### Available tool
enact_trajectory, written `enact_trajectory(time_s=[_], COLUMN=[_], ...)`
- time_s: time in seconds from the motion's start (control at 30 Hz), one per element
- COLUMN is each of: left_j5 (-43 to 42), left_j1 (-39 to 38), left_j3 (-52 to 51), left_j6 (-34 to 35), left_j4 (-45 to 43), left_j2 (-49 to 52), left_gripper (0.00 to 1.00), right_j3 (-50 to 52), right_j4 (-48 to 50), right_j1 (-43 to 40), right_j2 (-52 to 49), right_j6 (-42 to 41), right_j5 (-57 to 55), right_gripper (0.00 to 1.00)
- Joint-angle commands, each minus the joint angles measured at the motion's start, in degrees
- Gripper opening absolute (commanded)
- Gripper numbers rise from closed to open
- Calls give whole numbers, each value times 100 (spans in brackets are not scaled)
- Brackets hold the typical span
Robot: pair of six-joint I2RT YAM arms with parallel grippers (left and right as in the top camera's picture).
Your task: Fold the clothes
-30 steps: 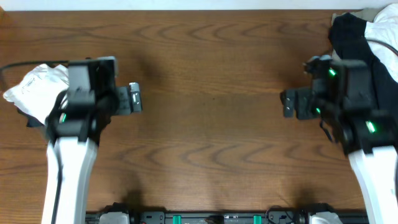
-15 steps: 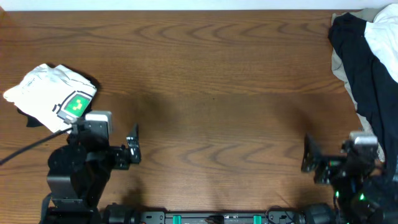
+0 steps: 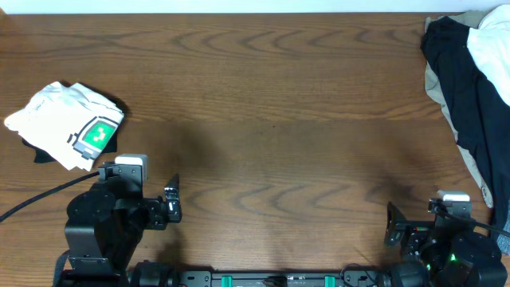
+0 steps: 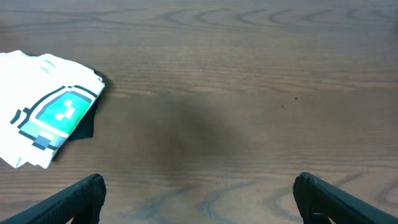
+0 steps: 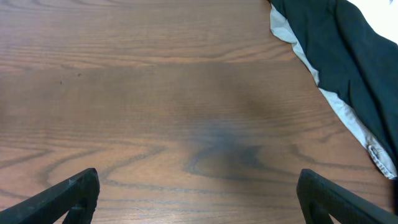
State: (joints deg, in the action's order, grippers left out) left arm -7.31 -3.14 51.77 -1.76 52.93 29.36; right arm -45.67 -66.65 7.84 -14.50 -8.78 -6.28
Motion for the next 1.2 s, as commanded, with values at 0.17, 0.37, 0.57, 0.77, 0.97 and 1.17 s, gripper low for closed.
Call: enact_trajectory(time_s=[0.17,0.37,0.57,0.77,0.97,1.17], left_j5=[-39,-39,-39,-39,-39,-39], left_j1=[-26,-26,-26,-26,-26,-26], left_j3=[-17,-17,-17,-17,-17,-17], left_j6=[-79,-79,-79,-79,-79,-79], left_j4=[22,22,22,22,22,22], left_j2=[-26,-28,-26,-28,-28,-28], left_gripper=[98,98,98,98,98,98], right_j3=[15,26,33,426,1545,2780], right_j4=[-9,-2,50,654,1810,3654], right_j1=[66,-173,-662,-713,-702,-702], right_j2=[20,634,1388,1416,1419,1419], right_j6=[-103,-103,-103,-79,-81,-79], right_j5=[-81,-83,-57,-31,245,717], right_gripper=[99,99,99,99,99,99])
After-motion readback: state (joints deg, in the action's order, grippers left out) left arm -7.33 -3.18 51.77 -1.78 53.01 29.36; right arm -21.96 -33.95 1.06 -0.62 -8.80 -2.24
